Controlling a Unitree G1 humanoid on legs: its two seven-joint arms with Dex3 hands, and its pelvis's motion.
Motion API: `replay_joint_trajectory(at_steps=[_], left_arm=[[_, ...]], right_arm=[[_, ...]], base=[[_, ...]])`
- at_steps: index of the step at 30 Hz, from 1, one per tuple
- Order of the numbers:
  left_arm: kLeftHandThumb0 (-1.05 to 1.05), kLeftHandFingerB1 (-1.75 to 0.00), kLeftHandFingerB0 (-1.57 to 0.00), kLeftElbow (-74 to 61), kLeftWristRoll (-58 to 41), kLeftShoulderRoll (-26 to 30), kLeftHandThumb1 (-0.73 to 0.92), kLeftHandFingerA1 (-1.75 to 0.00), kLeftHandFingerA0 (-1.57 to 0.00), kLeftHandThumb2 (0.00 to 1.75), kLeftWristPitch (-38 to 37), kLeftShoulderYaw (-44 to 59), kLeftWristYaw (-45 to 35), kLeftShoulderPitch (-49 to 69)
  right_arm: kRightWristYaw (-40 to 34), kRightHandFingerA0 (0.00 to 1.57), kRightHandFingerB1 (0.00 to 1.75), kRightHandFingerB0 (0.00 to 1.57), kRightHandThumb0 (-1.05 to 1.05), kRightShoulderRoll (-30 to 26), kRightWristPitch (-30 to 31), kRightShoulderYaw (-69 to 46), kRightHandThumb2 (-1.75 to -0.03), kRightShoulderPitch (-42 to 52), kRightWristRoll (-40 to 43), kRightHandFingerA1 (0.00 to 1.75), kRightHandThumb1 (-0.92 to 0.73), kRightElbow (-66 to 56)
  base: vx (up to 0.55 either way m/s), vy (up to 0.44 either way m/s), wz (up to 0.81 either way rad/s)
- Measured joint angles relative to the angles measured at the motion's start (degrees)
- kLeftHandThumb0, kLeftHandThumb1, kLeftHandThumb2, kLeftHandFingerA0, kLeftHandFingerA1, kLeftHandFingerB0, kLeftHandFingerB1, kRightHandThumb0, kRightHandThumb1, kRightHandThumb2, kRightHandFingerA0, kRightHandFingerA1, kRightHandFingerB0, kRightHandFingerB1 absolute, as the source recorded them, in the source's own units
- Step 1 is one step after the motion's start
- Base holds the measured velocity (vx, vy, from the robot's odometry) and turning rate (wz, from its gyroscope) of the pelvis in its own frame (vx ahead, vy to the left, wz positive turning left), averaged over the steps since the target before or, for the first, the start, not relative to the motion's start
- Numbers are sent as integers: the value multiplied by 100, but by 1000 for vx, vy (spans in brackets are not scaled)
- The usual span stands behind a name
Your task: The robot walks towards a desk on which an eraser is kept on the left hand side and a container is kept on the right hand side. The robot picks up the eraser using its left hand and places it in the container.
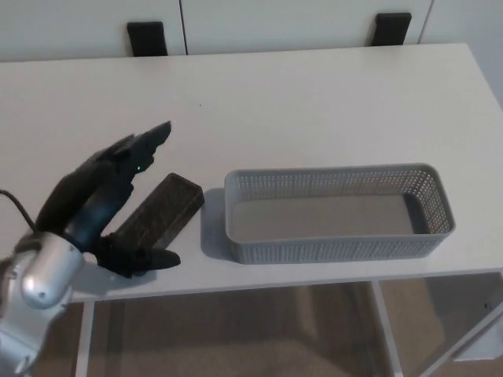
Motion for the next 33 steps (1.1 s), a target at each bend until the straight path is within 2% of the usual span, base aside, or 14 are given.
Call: replay_joint_trajectory(at_steps=[6, 7, 18, 20, 21, 22, 23, 24, 25, 26, 27, 28, 30, 33], left_arm=[[-69, -1, -6, 510, 510, -275, 21, -11, 0, 63, 371, -245, 408, -88], [-69, -17, 0, 565, 587, -311, 28, 0, 0, 53, 429, -275, 463, -100], [-76, -19, 0, 893, 1463, -703, 33, -3, 0, 56, 1136, -449, 1156, -268], [-78, -24, 0, 947, 1627, -742, 32, -25, 0, 58, 1261, -449, 1271, -299], [-78, -24, 0, 977, 1701, -752, 32, -25, 0, 58, 1321, -449, 1313, -314], [-75, -41, 0, 998, 1744, -759, 40, -60, -1, 54, 1362, -449, 1334, -327], [-74, -47, -2, 1038, 1815, -769, 32, -66, -16, 77, 1422, -449, 1369, -352], [-74, -47, -2, 1113, 1879, -774, 32, -66, -16, 77, 1477, -453, 1385, -391], [-67, -56, -10, 1175, 1931, -772, 36, -77, -41, 80, 1516, -457, 1386, -421], [-44, -56, -33, 1234, 1958, -767, 42, -127, -95, 79, 1548, -453, 1375, -452], [-35, -68, -56, 1275, 1943, -764, 39, -116, -135, 101, 1546, -413, 1346, -470], [-32, -60, -73, 1310, 1911, -753, 45, -81, -152, 96, 1539, -349, 1292, -487], [-31, -66, -83, 1317, 1855, -716, 43, -93, -157, 103, 1520, -212, 1198, -596], [-26, -65, -92, 1354, 1706, -692, 37, -95, -157, 101, 1456, -49, 1022, -654]], right_arm=[[-7, 60, 40, 32, -34, -50, 49, 82, -58, 21, -35, 61, -63, -97], [-8, 60, 40, 32, -33, -62, 57, 100, -58, 24, -42, 61, -63, -109], [-17, 59, 40, 31, -35, -266, 151, 331, -58, 93, -212, 61, -63, -266], [-20, 58, 42, 31, -36, -335, 172, 376, -57, 116, -254, 61, -62, -320], [-20, 58, 42, 31, -36, -355, 180, 389, -57, 128, -269, 61, -62, -335], [-20, 56, 41, 31, -37, -364, 187, 394, -58, 135, -277, 60, -63, -344], [-20, 57, 41, 31, -37, -376, 197, 401, -58, 141, -289, 60, -62, -356], [-16, 57, 41, 31, -37, -389, 209, 411, -58, 139, -307, 60, -62, -363], [-12, 56, 41, 30, -37, -398, 218, 419, -58, 136, -323, 59, -63, -367], [-6, 57, 41, 31, -36, -409, 229, 429, -58, 134, -344, 59, -63, -369], [-6, 57, 41, 31, -37, -416, 242, 440, -58, 132, -363, 58, -64, -372], [-5, 56, 41, 31, -37, -427, 251, 462, -58, 129, -385, 58, -63, -377], [1, 57, 42, 32, -37, -443, 261, 493, -58, 129, -407, 58, -63, -381], [6, 58, 42, 33, -37, -453, 268, 543, -58, 112, -433, 58, -63, -381]], base=[[0, 0, 0], [0, 0, 0], [0, 0, 0], [0, 0, 0], [0, 0, 0], [0, 0, 0], [0, 0, 0], [0, 0, 0], [0, 0, 0], [0, 0, 0], [0, 0, 0], [0, 0, 0], [0, 0, 0], [0, 0, 0]])
